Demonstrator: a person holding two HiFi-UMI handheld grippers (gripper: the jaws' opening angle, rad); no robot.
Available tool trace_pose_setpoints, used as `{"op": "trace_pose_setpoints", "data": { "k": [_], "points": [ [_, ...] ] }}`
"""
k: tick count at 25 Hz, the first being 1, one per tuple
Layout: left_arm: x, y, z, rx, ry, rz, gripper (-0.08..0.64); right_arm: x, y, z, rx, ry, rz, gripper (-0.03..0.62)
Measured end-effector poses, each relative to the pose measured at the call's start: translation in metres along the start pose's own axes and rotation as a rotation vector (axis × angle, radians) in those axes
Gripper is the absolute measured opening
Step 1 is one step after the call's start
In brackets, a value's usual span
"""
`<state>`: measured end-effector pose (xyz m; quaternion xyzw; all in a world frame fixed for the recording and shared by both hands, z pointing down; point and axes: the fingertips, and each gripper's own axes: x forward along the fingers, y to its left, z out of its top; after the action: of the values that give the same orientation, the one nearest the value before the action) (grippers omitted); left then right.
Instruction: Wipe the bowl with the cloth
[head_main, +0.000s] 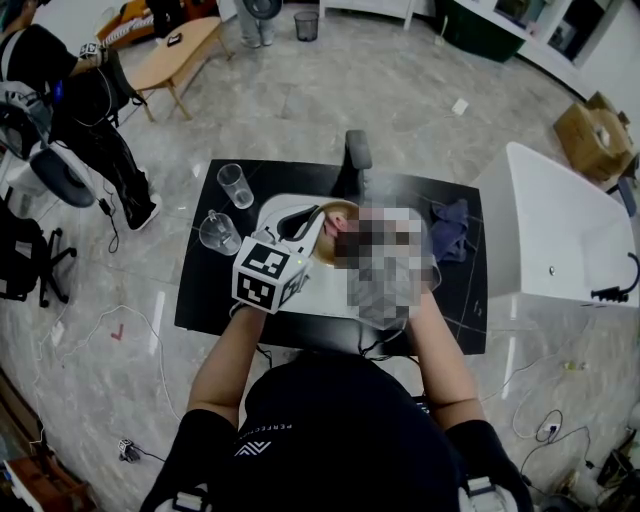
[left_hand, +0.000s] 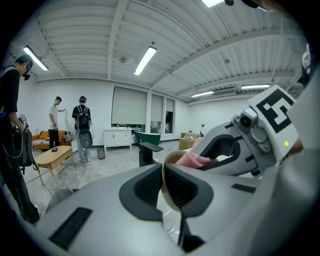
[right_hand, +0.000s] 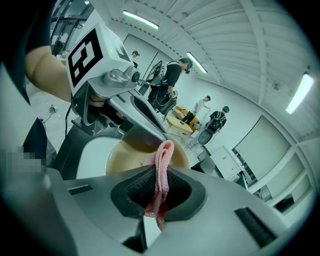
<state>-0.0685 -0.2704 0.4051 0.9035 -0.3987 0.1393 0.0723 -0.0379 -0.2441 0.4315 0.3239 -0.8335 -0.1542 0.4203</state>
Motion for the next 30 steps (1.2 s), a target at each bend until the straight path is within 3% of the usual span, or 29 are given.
{"op": "trace_pose_setpoints", "data": {
  "k": [12,18,24,30],
  "points": [
    [0.003,0.020,0.032,0.006,-0.055,0.094,0.020,-0.029,-0.050,0.032,0.038,-0.113,-0.195,0.049],
    [0.005,0.015,0.051,0.045,-0.086,0.077,0.020,-0.022,-0.063,0.030,0.065,-0.112,-0.208,0.049],
    [-0.002,0.016,0.080,0.096,-0.131,0.110,0.021,-0.019,-0.082,0.040,0.122,-0.131,-0.235,0.049],
    [-0.005,0.009,0.077,0.116,-0.133,0.107,0.026,-0.011,-0.076,0.038,0.175,-0.127,-0.208,0.049]
  ]
}}
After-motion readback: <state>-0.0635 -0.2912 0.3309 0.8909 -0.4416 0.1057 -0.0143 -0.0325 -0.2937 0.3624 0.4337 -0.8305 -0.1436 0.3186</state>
